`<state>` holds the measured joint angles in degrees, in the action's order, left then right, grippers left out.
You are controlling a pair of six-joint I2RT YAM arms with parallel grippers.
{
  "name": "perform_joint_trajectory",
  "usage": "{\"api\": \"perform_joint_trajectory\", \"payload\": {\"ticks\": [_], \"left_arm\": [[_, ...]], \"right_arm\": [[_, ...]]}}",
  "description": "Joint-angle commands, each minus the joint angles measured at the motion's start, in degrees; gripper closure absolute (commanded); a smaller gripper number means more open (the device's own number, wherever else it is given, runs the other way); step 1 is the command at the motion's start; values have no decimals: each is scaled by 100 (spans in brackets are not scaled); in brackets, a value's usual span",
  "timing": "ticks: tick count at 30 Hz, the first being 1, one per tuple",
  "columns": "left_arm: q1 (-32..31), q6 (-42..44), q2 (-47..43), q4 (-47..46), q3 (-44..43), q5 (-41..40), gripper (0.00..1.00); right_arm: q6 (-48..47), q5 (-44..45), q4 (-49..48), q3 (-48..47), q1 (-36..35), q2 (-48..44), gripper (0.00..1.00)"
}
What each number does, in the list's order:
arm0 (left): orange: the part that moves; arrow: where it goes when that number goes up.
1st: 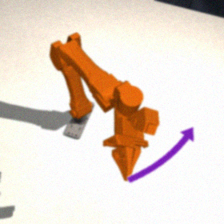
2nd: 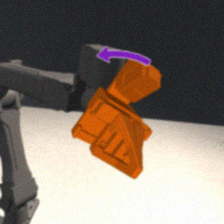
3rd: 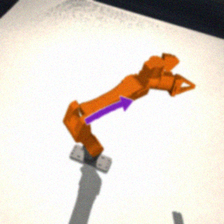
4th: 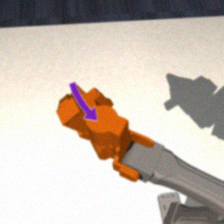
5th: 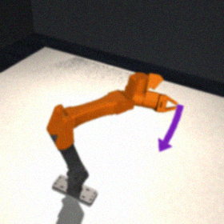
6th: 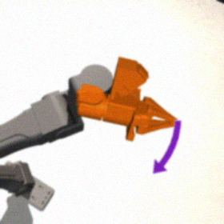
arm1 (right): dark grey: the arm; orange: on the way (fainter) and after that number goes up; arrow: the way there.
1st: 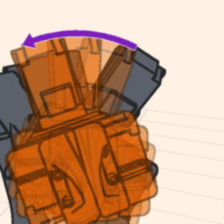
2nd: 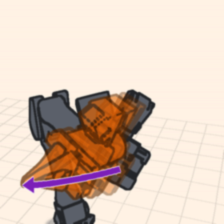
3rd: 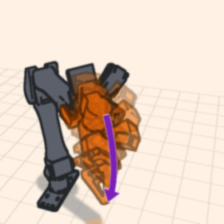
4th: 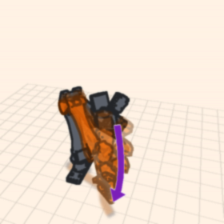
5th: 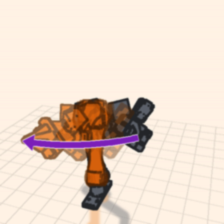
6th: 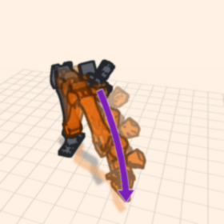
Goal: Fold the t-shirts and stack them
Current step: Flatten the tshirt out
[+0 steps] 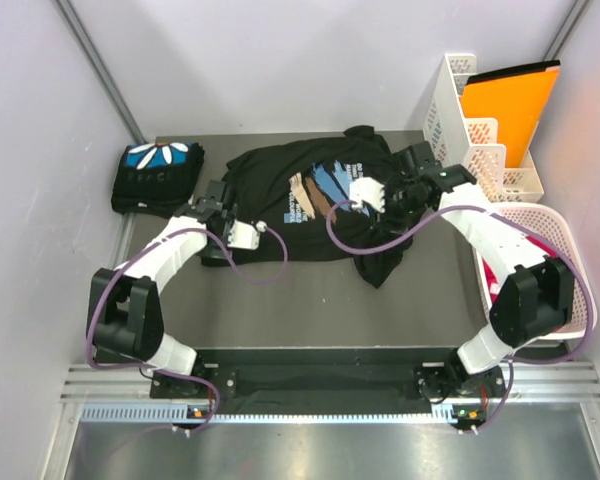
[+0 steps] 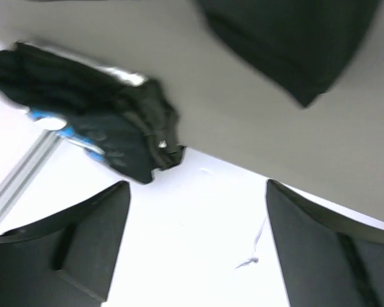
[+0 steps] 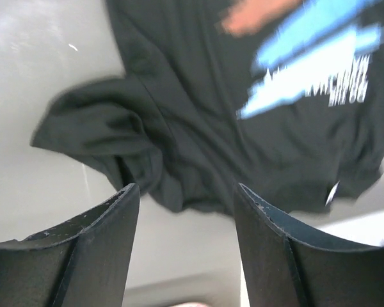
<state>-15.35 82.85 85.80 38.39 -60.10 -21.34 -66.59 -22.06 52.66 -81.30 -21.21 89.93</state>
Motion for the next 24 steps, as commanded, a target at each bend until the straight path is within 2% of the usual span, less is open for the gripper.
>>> {"api": "perform_joint_trajectory", "payload": {"ticks": [1,5,10,17,24], "left_arm": [[24,-286,16,10,-669,-37,7],[-64,-672,33,-148,-1021,446,5],[-432,-665,42,-499,-811,605,6],[-697,-1085,524,-1009,-591,1246,7],[-732,-1482,1491,-1114,-1065,1256,8]], "right_arm": [[839,-181,-398,88,591,-73,40],[1183,-1000,145,-341,1310,436,41],[1122,-1703,718,-685,1664,1157,45],[674,-1959,1535,-1300,1691,2045,48],[253,-1803,2046,-1679,1691,2494,50]]}}
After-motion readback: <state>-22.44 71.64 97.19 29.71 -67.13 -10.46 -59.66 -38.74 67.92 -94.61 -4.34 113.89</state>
